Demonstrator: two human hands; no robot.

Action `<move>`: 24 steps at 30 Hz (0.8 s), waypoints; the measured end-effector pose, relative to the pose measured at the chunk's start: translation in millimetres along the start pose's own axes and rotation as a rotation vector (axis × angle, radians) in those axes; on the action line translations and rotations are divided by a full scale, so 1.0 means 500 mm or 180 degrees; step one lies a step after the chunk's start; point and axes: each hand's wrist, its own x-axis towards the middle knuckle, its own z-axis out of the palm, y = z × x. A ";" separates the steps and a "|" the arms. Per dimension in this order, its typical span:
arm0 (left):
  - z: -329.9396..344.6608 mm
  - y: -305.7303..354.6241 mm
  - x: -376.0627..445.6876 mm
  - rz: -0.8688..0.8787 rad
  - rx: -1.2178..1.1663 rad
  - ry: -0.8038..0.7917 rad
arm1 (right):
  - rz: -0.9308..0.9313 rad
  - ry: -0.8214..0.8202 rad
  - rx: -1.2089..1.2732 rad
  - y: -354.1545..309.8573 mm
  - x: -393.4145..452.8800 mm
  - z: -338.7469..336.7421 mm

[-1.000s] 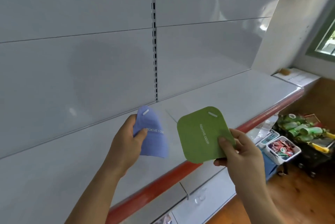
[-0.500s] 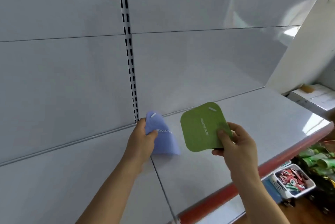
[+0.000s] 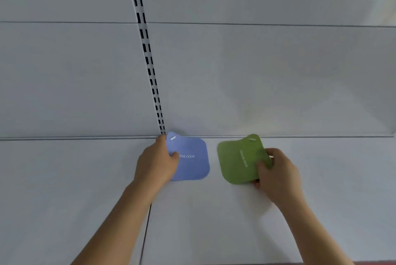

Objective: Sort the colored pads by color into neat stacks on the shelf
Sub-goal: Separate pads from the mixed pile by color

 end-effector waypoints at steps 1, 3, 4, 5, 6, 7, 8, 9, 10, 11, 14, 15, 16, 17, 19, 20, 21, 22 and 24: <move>0.002 0.000 -0.004 -0.0021 0.0078 0.0058 | -0.0051 -0.0052 -0.0054 0.000 0.006 -0.001; 0.010 0.000 -0.009 -0.0080 -0.0016 0.0131 | -0.0109 -0.0150 0.0093 -0.002 0.012 0.004; 0.015 0.002 -0.010 -0.0097 -0.0075 0.0168 | -0.0091 -0.0173 0.0198 -0.004 0.013 0.009; 0.020 0.004 -0.010 -0.0091 -0.0085 0.0201 | -0.0078 -0.0162 0.0264 -0.007 0.010 0.012; 0.025 0.006 -0.008 -0.0060 -0.0054 0.0235 | -0.0080 -0.0135 0.0293 -0.006 0.010 0.017; 0.029 0.007 -0.008 -0.0022 -0.0005 0.0269 | -0.0083 -0.0105 0.0310 -0.003 0.010 0.020; 0.031 0.007 -0.007 0.0019 0.0042 0.0304 | -0.0080 -0.0064 0.0333 0.000 0.010 0.022; 0.031 0.006 -0.007 0.0062 0.0105 0.0334 | -0.0073 -0.0031 0.0334 0.003 0.011 0.022; 0.032 0.003 -0.005 0.0110 0.0178 0.0364 | -0.0102 0.0017 0.0307 0.006 0.012 0.022; 0.032 -0.001 -0.003 0.0150 0.0250 0.0389 | -0.0147 0.0075 0.0260 0.007 0.013 0.021; 0.035 -0.009 0.002 0.0225 0.0350 0.0418 | -0.0337 0.0266 -0.0179 0.012 0.014 0.018; 0.037 -0.010 0.002 0.0260 0.0368 0.0423 | -0.0401 0.0324 -0.0443 0.013 0.014 0.016; 0.038 -0.010 0.003 0.0301 0.0377 0.0435 | -0.0436 0.0363 -0.0685 0.015 0.014 0.014; 0.040 -0.012 0.004 0.0340 0.0400 0.0449 | -0.0437 0.0376 -0.0877 0.016 0.013 0.012; 0.042 -0.014 0.006 0.0392 0.0472 0.0471 | -0.0432 0.0351 -0.1085 0.021 0.015 0.011; 0.044 -0.015 0.007 0.0414 0.0499 0.0485 | -0.0434 0.0335 -0.1141 0.022 0.017 0.011; 0.046 -0.016 0.007 0.0447 0.0516 0.0498 | -0.0437 0.0330 -0.1160 0.022 0.019 0.011; 0.048 -0.016 0.007 0.0495 0.0519 0.0513 | -0.0455 0.0343 -0.1158 0.023 0.023 0.012; 0.052 -0.017 0.004 0.0575 0.0563 0.0565 | -0.0452 0.0388 -0.1115 0.022 0.032 0.012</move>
